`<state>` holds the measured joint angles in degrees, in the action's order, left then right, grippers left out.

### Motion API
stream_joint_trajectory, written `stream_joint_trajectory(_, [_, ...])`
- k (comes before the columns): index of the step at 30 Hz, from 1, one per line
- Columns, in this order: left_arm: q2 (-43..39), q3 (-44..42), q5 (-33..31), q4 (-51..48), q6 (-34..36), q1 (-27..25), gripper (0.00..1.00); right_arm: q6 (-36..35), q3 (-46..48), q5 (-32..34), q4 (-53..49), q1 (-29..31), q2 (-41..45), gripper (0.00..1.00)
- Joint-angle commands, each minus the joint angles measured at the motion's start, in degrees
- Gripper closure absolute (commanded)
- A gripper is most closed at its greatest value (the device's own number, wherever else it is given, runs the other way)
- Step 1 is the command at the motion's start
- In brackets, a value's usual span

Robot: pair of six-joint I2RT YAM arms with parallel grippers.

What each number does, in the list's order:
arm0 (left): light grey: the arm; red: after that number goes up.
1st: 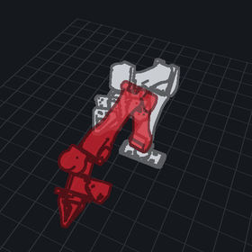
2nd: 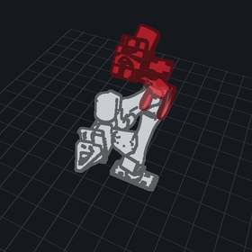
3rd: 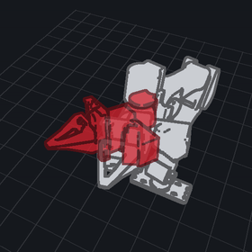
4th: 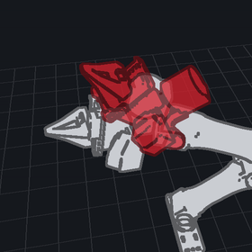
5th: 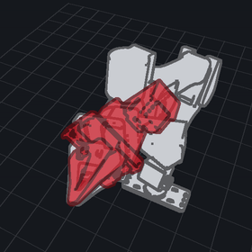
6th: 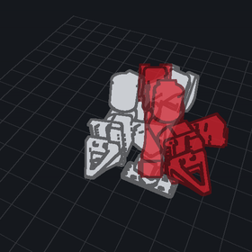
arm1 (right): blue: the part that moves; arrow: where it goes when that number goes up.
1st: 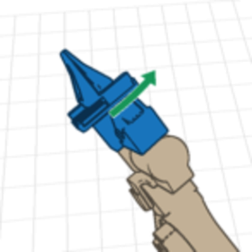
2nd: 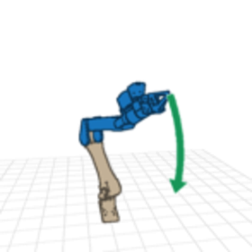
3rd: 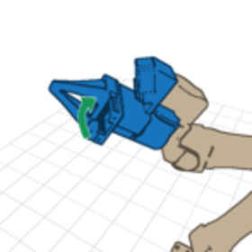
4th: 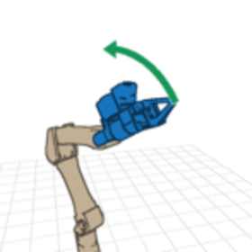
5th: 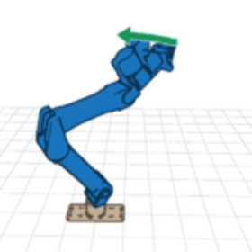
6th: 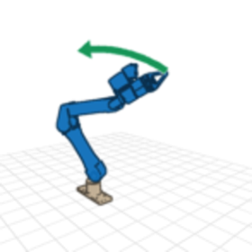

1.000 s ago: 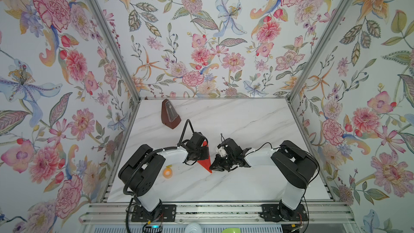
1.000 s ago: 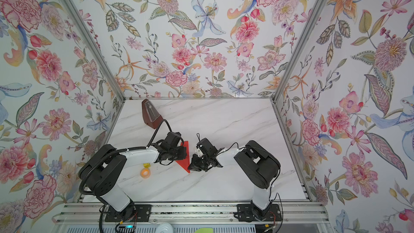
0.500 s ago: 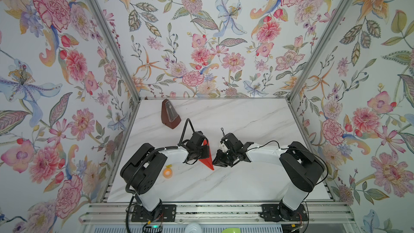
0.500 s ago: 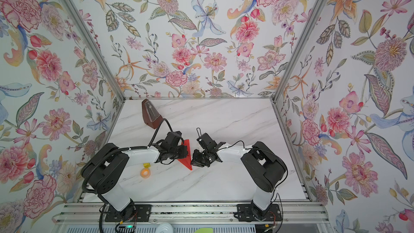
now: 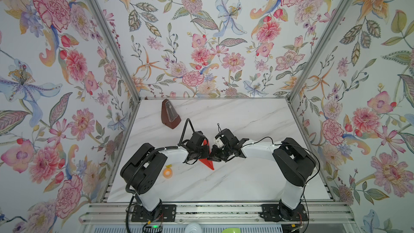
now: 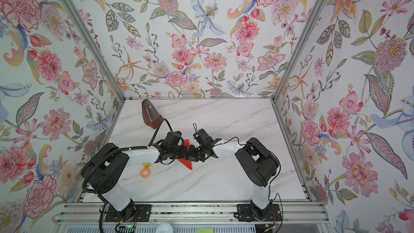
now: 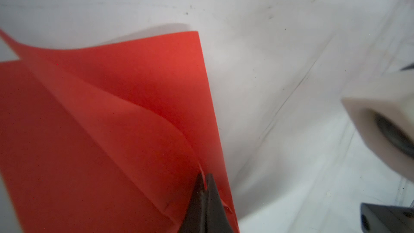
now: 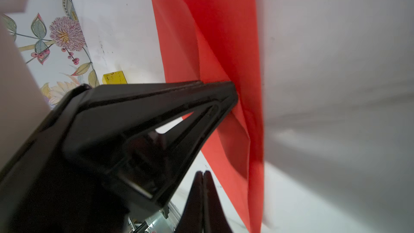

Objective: Fold a paper plane with a square sheet of paper (fold left side to right side)

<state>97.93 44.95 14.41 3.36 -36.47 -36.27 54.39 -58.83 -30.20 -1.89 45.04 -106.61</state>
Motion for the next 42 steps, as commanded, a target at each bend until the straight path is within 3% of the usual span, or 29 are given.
stream_joint_trajectory(1, [2.4, -1.7, -1.7, -4.7, 0.6, 0.8, 1.00, -0.4, -0.7, -0.8, 0.6, -1.0, -2.1, 0.96])
stream_joint_trajectory(13, [0.7, 0.2, -2.2, -7.0, 1.6, 0.7, 1.00, -0.5, 7.0, -0.3, 2.1, -2.6, -5.6, 1.00])
stream_joint_trajectory(20, [-4.9, 8.3, -5.7, -14.6, 7.0, 0.8, 0.76, -0.5, 8.6, -0.2, 2.5, -2.7, -5.7, 1.00])
stream_joint_trajectory(25, [-7.2, 10.8, -5.3, -18.5, 9.2, 0.8, 0.67, -0.4, 8.5, -0.4, 2.9, -2.7, -5.7, 1.00])
stream_joint_trajectory(27, [-7.2, 9.9, -3.6, -18.4, 9.1, 0.8, 0.68, -0.4, 8.3, -0.5, 2.9, -2.7, -5.9, 1.00])
stream_joint_trajectory(30, [-6.9, 7.1, -1.8, -17.0, 8.2, 0.7, 0.83, -0.4, 7.8, -0.6, 2.8, -2.8, -6.2, 1.00])
stream_joint_trajectory(32, [-6.5, 5.2, -0.4, -14.9, 7.8, 0.6, 0.87, -0.3, 7.6, -0.6, 2.8, -2.8, -6.1, 1.00])
stream_joint_trajectory(42, [2.3, 5.2, 3.0, -7.2, 6.9, 1.7, 0.91, -1.0, 6.8, -0.5, 1.3, -2.8, -5.8, 1.00])
